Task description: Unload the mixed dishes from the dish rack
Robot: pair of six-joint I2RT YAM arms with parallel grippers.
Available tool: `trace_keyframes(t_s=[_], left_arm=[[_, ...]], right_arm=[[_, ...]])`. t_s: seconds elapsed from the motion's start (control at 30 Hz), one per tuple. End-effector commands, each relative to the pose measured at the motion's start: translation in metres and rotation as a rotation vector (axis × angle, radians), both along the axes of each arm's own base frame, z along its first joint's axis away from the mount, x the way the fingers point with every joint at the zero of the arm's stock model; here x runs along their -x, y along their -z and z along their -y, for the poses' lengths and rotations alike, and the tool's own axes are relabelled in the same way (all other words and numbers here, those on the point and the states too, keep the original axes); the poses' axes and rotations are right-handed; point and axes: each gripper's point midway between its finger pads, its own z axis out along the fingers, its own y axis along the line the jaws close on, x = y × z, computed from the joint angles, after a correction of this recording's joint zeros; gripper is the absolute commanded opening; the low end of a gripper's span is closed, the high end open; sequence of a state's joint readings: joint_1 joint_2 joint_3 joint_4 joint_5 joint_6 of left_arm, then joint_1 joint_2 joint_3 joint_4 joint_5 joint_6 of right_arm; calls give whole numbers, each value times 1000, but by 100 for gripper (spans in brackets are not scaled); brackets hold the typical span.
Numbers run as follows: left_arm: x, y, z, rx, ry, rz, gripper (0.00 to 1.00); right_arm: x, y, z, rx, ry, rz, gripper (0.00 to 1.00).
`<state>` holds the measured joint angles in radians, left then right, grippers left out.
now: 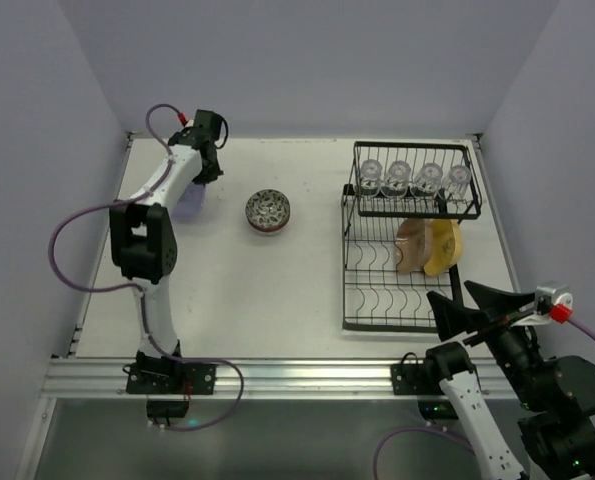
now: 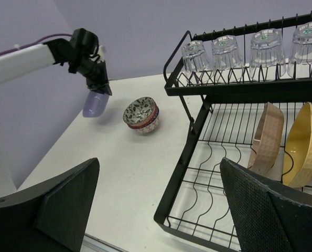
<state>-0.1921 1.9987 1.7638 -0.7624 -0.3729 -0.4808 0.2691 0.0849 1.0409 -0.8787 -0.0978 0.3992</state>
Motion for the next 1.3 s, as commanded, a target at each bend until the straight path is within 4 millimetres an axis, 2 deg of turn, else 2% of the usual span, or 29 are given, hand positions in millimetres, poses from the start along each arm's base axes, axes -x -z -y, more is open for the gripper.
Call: trace_keyframes(t_s=[0.0, 0.03, 0.07, 0.13, 0.33, 0.5, 0.6, 0.67, 0.83, 0.9, 1.0, 1.1, 1.13, 1.17, 1.2, 1.23, 1.27], left_arm=[[-9, 10, -12, 3, -52, -134, 0], [-14, 24, -19, -39, -74, -161, 0], [-19, 21, -22, -44, -84, -154, 0], [-22, 33, -25, -38, -85, -174, 0], [-16, 68, -31, -61, -99, -253, 0], [-18, 77, -30, -59, -107, -260, 0], [-23, 81, -25, -34, -101, -261, 4], [-28, 79, -23, -27, -101, -249, 8], [-33, 73, -18, 5, -90, -225, 34], [-36, 65, -16, 14, -79, -206, 47], [-42, 46, -13, 29, -67, -169, 56], [-46, 7, -8, 64, -55, -84, 62], [-47, -22, -3, 97, -37, -18, 65], [-45, -41, 0, 111, -31, 28, 68], [-38, -89, 4, 132, -13, 130, 75], [-35, -99, 22, 141, 39, 180, 78], [-27, -120, 34, 135, 88, 232, 81]], right_arm=[[-1, -6, -4, -27, -19, 43, 99], [-1, -6, -4, -30, -20, 43, 99], [-2, -5, -5, -30, -21, 42, 99], [-5, 0, -5, -22, -18, 28, 99], [-9, 3, -6, -7, -18, 20, 99], [-11, 4, -5, -8, -11, 21, 99], [-11, 6, -6, -12, -12, 14, 99], [-10, 6, -6, -14, -16, 17, 99], [-9, 5, -3, -15, -3, 16, 99], [-8, 4, -3, -17, -5, 19, 99], [-7, 2, -3, -20, -4, 24, 99], [-7, 2, -3, -22, -5, 24, 99], [-8, 2, -3, -22, -5, 19, 99], [-8, 3, -3, -21, 1, 18, 99], [-9, 2, -2, -20, 5, 20, 99], [-10, 3, -1, -19, 12, 14, 99], [-11, 4, -1, -16, 15, 13, 99]])
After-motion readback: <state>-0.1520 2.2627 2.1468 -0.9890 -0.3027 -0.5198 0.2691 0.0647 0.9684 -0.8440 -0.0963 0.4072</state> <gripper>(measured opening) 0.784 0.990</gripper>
